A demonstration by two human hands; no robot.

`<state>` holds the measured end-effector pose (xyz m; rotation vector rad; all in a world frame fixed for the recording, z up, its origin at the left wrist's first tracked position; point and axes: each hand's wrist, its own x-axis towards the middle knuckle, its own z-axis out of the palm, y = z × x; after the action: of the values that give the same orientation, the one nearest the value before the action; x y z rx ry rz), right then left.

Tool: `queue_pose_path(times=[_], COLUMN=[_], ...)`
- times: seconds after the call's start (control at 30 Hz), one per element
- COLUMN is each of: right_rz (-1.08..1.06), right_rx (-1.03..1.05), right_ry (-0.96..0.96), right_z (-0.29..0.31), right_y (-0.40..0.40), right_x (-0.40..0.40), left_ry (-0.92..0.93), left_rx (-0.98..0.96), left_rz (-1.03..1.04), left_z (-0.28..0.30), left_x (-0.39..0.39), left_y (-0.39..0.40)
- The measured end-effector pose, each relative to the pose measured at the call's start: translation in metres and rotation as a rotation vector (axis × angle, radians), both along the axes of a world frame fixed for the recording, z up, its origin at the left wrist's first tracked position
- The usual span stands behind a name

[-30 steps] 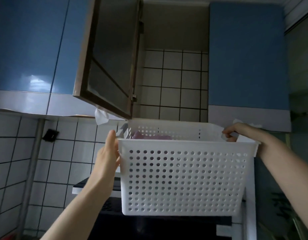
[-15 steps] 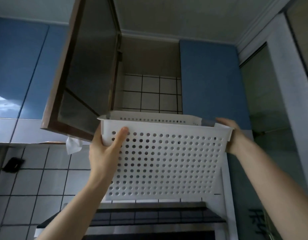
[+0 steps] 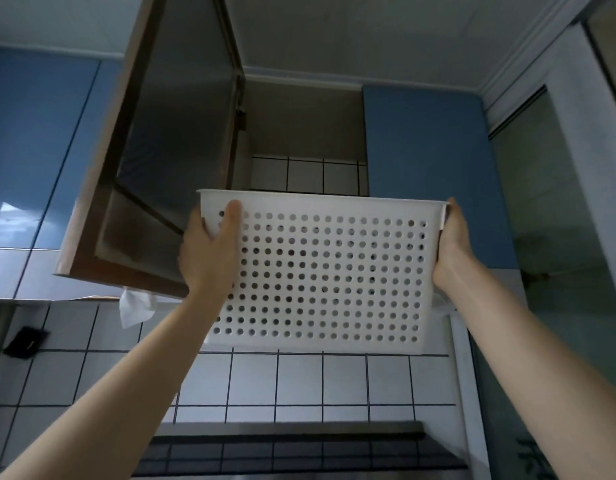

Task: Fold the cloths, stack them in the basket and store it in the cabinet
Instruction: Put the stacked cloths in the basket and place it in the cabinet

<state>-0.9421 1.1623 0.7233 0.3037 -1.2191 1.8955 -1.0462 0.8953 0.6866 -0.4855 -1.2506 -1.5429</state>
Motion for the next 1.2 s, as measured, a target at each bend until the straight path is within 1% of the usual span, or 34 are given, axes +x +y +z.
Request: queue_pose_path(times=[0.17, 0.3, 0.4, 0.47, 0.53, 0.6, 0.63, 0.67, 0.73, 0.83, 0.9, 1.0, 1.07, 1.2], right_rz=[-0.018, -0.027, -0.075, -0.130, -0.187, -0.296, -0.362, -0.415, -0.453, -0.449, -0.461, -0.460, -0.464, -0.429], right_rx=[0.009, 0.015, 0.079, 0.134, 0.174, 0.191, 0.199, 0.207, 0.200, 0.183, 0.170, 0.158, 0.163, 0.206], right_ry=[0.023, 0.080, 0.049, 0.032, 0.043, 0.071, 0.087, 0.105, 0.130, 0.163, 0.186, 0.207, 0.203, 0.208], right_z=[0.005, 0.009, 0.008, 0.006, 0.006, 0.007, 0.007, 0.006, 0.003, -0.002, -0.005, -0.008, -0.009, -0.009], right_y=[0.009, 0.013, 0.012, 0.011, 0.006, 0.000, -0.002, -0.005, -0.009, -0.013, -0.013, -0.012, -0.013, -0.015], right_x=[0.001, 0.000, -0.010, -0.015, -0.020, -0.026, -0.029, -0.032, -0.036, -0.039, -0.041, -0.041, -0.039, -0.038], left_ry=[0.095, 0.107, 0.093, 0.136, 0.164, 0.078, 0.021, -0.021, -0.068, -0.076, -0.053, 0.005, 0.013, 0.045], left_rx=[-0.037, -0.033, -0.066, -0.117, -0.161, -0.199, -0.233, -0.290, -0.407, -0.527, -0.619, -0.760, -0.796, -0.803], left_rz=[0.039, 0.082, 0.112, 0.122, 0.231, 0.451, 0.527, 0.547, 0.496, 0.389, 0.306, 0.273, 0.249, 0.164], left_z=[0.024, 0.030, 0.032, 0.034, 0.037, 0.036, 0.035, 0.032, 0.023, 0.002, -0.017, -0.041, -0.045, -0.038], left_x=[-0.004, -0.016, -0.030, -0.040, -0.053, -0.064, -0.066, -0.066, -0.061, -0.044, -0.025, 0.003, 0.009, -0.002], left_y=[0.005, 0.014, 0.016, 0.014, 0.013, 0.016, 0.021, 0.028, 0.046, 0.076, 0.096, 0.121, 0.129, 0.124])
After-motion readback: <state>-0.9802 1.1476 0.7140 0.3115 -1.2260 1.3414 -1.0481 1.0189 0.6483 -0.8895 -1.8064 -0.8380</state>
